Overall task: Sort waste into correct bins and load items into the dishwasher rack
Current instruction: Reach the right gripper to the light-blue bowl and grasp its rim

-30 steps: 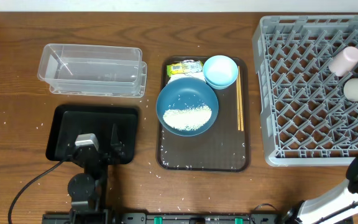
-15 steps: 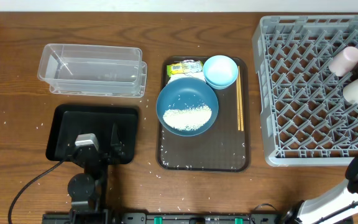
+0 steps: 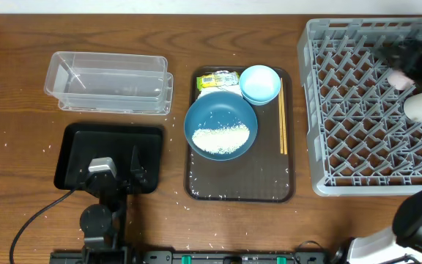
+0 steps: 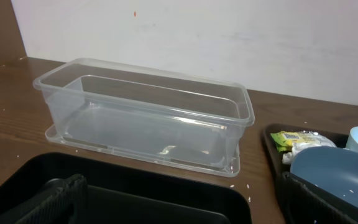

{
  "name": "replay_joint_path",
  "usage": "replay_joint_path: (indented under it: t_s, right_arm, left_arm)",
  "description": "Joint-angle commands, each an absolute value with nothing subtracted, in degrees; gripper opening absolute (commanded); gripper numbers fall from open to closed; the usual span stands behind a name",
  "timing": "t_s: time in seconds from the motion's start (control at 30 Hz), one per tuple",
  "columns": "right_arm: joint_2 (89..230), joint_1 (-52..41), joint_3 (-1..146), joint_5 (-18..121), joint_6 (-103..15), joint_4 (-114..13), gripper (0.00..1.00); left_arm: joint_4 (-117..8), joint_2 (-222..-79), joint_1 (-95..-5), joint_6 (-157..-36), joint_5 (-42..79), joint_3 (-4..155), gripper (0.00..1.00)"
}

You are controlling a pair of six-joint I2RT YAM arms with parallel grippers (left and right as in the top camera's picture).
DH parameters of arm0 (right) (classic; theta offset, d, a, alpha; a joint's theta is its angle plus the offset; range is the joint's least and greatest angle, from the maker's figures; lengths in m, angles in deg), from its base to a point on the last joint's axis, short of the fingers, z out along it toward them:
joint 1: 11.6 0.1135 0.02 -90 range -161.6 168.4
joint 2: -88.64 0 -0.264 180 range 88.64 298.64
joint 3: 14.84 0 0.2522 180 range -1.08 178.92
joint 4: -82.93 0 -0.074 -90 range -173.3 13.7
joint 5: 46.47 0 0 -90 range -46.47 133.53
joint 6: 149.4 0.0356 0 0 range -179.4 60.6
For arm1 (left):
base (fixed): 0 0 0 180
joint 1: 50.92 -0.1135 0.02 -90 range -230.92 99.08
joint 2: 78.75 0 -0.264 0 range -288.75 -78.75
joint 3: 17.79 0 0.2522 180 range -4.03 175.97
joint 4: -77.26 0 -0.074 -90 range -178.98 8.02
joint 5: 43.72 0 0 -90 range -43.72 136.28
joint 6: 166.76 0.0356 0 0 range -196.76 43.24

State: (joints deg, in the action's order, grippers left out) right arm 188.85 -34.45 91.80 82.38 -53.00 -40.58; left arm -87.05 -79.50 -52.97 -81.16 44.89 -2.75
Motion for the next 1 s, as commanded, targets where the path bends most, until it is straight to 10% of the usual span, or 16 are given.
replay_joint_path:
  t_s: [0.0, 0.63, 0.97]
  right_arm:
    - [188.8, -24.9, 92.4, 73.1, -56.7, -39.7, 0.63]
    - [204.9, 7.3, 107.7, 51.0, -51.7, -32.3, 0.59]
    - [221.7, 9.4, 131.1, 52.1, -51.7, -15.4, 0.82]
  left_arm:
    - [-84.9, -79.4, -53.0, -80.4, 45.4, -3.8, 0.98]
    - [-85.0, -79.4, -53.0, -80.4, 45.4, -3.8, 0.98]
    - [-84.9, -79.4, -53.0, -80.4, 45.4, -3.8, 0.98]
